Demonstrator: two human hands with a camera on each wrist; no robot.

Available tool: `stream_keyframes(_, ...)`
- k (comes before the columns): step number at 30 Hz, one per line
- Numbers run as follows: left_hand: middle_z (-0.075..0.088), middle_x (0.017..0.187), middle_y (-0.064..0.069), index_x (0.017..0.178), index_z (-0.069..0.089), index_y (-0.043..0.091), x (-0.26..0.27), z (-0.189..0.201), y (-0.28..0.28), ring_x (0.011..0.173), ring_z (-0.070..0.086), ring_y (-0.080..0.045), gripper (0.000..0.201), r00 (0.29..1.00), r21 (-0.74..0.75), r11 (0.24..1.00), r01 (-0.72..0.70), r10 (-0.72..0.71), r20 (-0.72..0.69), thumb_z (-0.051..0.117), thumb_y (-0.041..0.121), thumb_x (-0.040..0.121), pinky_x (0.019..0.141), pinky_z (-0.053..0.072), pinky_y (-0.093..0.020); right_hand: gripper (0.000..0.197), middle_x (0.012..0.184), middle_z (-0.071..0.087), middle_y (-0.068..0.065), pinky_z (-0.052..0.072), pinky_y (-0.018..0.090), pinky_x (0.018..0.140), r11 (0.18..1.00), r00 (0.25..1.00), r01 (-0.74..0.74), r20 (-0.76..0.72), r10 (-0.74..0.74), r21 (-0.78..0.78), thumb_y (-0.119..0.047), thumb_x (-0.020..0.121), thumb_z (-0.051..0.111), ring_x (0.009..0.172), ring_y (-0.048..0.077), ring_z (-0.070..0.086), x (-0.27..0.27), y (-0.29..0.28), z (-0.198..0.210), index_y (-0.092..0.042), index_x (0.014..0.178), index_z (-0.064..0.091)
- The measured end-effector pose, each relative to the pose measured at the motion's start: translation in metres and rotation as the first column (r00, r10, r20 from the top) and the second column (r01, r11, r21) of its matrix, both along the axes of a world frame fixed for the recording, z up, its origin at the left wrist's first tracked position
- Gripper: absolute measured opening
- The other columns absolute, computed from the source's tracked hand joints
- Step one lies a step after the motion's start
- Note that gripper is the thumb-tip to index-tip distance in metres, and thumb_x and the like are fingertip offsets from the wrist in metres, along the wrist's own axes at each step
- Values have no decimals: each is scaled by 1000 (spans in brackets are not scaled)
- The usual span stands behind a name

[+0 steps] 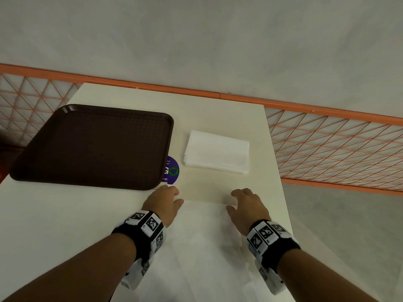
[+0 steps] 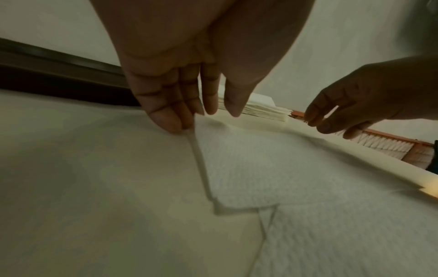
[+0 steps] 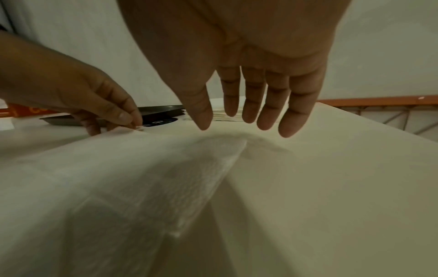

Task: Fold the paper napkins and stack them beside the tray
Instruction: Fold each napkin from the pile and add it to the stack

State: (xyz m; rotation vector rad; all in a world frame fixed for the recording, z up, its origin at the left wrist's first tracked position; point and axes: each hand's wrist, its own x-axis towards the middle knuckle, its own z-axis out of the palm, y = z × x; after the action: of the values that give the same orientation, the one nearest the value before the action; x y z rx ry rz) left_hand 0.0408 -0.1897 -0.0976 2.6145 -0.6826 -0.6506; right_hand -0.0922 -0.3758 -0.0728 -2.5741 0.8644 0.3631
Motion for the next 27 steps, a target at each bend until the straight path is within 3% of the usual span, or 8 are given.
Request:
stream_keyframes(3,35,148,-2,141,40,18,-8,1,-1,137,31,-21,48,983,138,979,150,-162,83,40,41,99,110,34,-38,56,153,31,0,34,39,111,985,985,-171,-26,171,-23,-45,97,45,139,23,30,0,5,1,-22,147,33)
stream_keyframes(6,-3,162,1,153,10,19,-23,-5,-1,148,-2,-21,65,909,271,882,386,-414,51,12,53,98,119,10,-44,64,163,-1,-2,9,44,121,900,890,-436,-133,435,28,-50,101,31,150,21,1,-1,16,-9,-23,154,8)
stream_keyframes(10,-32,153,1,151,-13,17,-42,-20,5,145,-22,-21,83,862,345,802,487,-505,-41,-10,61,82,117,-9,-44,67,159,-23,-5,-5,47,118,856,828,-517,-235,509,31,-54,100,16,148,20,-17,-10,18,-28,-23,154,-8)
stream_keyframes(13,-41,143,0,146,-23,15,-46,-24,10,144,-25,-22,91,845,374,776,507,-533,-39,-20,60,67,114,-13,-42,88,151,-32,-7,-8,47,116,828,803,-560,-263,535,-24,-62,74,-14,148,22,-19,-16,11,-32,-22,153,-12)
stream_keyframes(17,-31,155,-3,147,-21,15,-48,-16,7,145,-22,-21,74,856,421,769,482,-516,-37,3,58,93,117,-8,-43,92,163,6,3,14,53,116,845,824,-533,-262,503,-52,-53,74,-8,149,29,12,-17,12,-31,-14,153,16)
stream_keyframes(20,-10,161,-5,153,-2,13,-50,-3,0,148,-5,-23,71,867,408,790,458,-498,-9,26,50,100,120,4,-43,56,134,54,7,52,49,87,853,866,-498,-143,479,-156,-39,84,31,114,33,59,-18,21,-29,-13,126,59)
stream_keyframes(23,29,150,-5,146,27,17,-47,8,-9,136,29,-25,63,882,345,844,411,-463,83,39,52,95,111,26,-41,50,137,44,2,41,44,99,885,890,-453,-107,443,-110,-36,91,45,122,29,46,-12,24,-19,-18,137,43)
stream_keyframes(27,48,134,1,133,43,22,-31,15,-22,124,44,-22,48,951,285,914,287,-308,32,42,51,95,104,33,-41,61,129,51,-1,39,40,97,939,925,-343,-169,341,18,-45,84,57,118,26,45,5,17,-11,-24,137,36)
